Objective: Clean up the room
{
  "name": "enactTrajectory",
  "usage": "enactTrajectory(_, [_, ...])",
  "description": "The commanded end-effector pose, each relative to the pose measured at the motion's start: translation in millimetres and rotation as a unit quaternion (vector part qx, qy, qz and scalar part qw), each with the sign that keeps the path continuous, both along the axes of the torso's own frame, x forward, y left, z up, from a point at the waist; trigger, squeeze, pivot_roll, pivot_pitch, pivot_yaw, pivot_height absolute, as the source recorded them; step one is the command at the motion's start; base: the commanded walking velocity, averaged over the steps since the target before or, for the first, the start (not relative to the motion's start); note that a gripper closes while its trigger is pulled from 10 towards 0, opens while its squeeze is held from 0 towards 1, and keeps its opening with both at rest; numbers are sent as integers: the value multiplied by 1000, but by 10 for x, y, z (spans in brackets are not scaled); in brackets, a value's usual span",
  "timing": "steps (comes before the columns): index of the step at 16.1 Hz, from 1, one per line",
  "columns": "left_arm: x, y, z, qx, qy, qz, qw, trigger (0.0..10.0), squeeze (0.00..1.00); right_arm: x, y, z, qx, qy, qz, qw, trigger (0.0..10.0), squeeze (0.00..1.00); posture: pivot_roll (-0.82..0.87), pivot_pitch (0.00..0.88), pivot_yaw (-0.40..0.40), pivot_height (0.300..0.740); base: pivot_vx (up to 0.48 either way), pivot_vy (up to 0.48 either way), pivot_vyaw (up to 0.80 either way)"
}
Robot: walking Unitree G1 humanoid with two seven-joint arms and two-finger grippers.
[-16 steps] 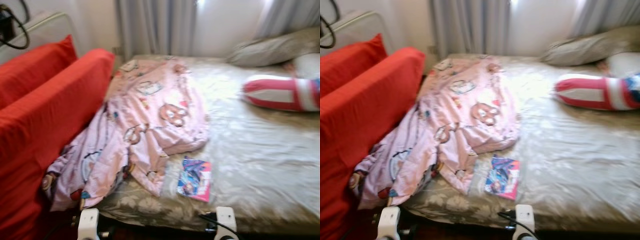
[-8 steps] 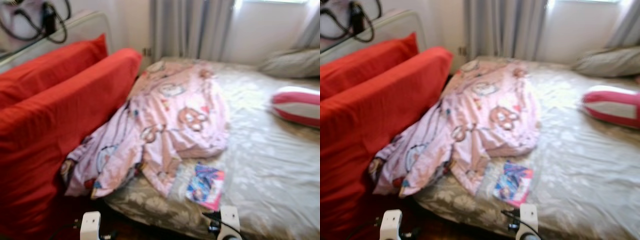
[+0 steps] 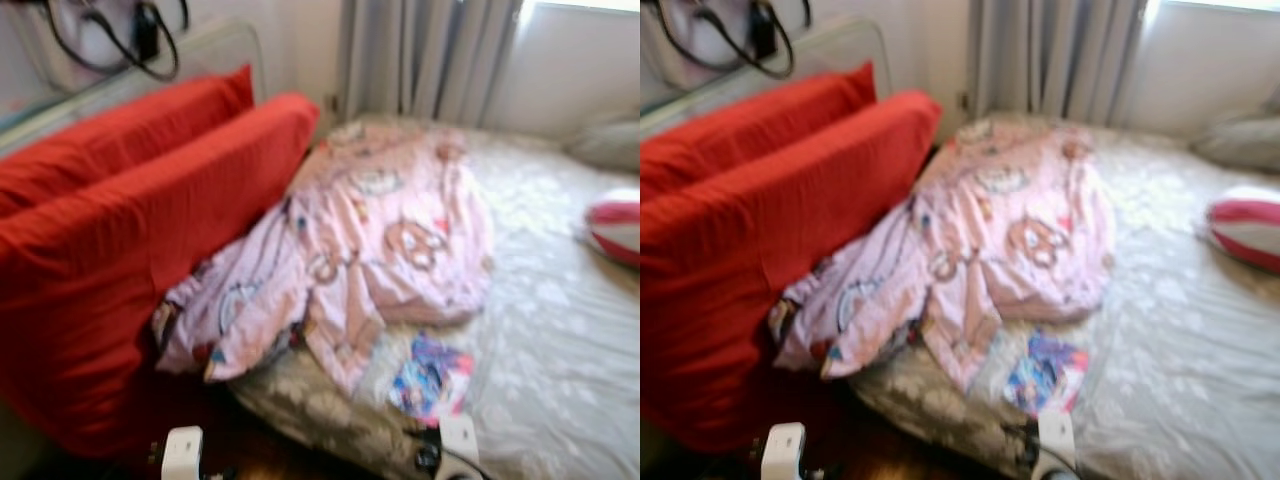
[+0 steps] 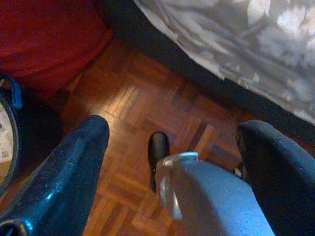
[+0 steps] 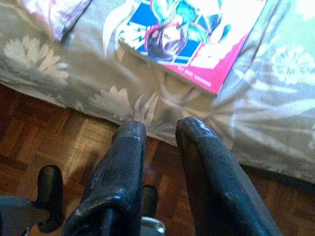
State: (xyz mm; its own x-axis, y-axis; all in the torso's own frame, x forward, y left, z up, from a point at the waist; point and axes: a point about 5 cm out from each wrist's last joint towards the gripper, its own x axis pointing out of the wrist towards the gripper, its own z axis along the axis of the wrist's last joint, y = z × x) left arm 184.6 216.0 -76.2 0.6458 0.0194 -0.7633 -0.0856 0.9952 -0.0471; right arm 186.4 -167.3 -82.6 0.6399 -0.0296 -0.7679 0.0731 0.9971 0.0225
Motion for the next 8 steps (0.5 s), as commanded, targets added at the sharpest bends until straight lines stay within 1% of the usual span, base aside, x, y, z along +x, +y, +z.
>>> enactTrajectory(1, [17,-3,8,-1,-2,-1,1000,10000,0,-10,-14,-5,3,2,-9,1000,10000,0,43,8,-14,740,255,0,0])
enactTrajectory(5, [8,-2,4,-1,-1,-4,1000,10000,0,-2,-9,0,3,-1,-8,1000,10000,0,39,0,-13,740,253,0,0])
enactTrajectory(7, [6,4,3,8,1,-10,1000,10000,0,4,-15,4,3,-3,-12,1000,10000,0,39,0,-16,740,0,0,0])
enactTrajectory(8, [12,2,12,8,-9,-10,1000,10000,0,35,-27,23,5,-11,-22,1000,10000,0,40,0,-19,740,0,0,0])
